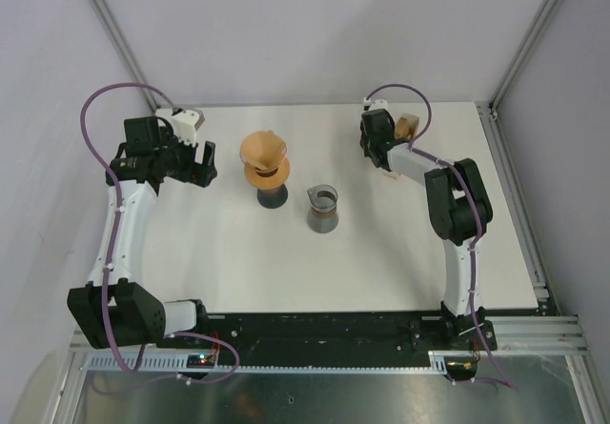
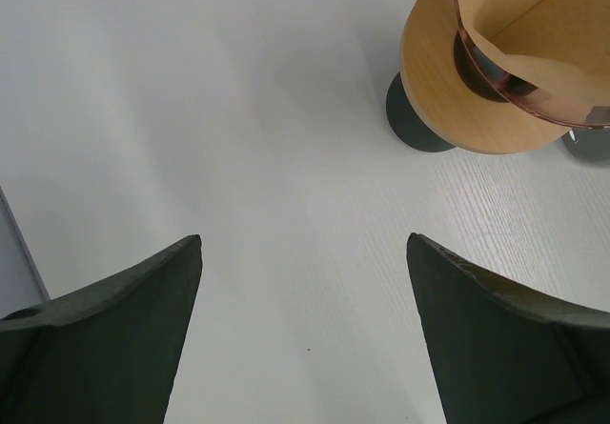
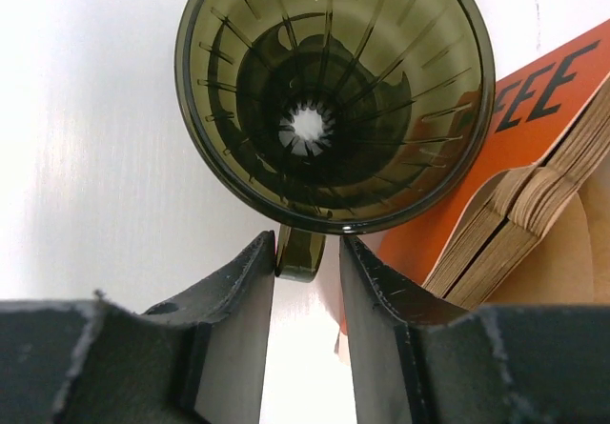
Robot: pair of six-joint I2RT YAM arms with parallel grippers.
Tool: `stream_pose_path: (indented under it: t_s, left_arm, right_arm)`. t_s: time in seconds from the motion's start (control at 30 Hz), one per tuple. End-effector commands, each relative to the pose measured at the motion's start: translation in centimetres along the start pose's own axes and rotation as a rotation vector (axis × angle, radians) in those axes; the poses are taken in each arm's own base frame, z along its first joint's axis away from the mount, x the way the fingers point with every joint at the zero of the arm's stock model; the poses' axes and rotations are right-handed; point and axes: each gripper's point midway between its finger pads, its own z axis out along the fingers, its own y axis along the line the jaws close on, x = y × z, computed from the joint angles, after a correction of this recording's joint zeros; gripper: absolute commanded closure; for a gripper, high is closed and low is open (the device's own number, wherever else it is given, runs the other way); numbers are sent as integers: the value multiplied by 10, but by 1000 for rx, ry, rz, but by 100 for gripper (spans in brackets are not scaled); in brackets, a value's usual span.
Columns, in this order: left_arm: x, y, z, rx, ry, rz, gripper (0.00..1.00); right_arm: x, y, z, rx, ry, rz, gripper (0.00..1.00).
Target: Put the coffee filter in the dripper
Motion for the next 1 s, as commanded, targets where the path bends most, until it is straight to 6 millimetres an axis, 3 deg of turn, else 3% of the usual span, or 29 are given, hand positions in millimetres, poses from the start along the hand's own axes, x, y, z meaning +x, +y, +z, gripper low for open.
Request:
stream_pose_path:
  t_s: [0.0,0.2,0.33,0.5,0.7,0.97]
  left_arm:
    - [-16,5,-4,-10,-53,31,8]
    - [-16,5,-4,-10,-52,31,8]
    - [-16,5,-4,-12,-52,32,8]
    - [-15,5,-3,-11,-49,32,8]
    - [-16,5,-5,-13,-56,34,8]
    - [-19,4,-7,-11,-64,36,8]
  right_arm:
    - [-20,-1,6,21,-43,35,63]
    - [-24,-3,16,25,-56,48,69]
    - [-25,-4,20,12,-53,59,79]
    - [-36,-5,14,-10,-77,85,90]
    - [-43,-12,7,-21,-98,103,96]
    - [-63,1,-12,-124,-184,87,100]
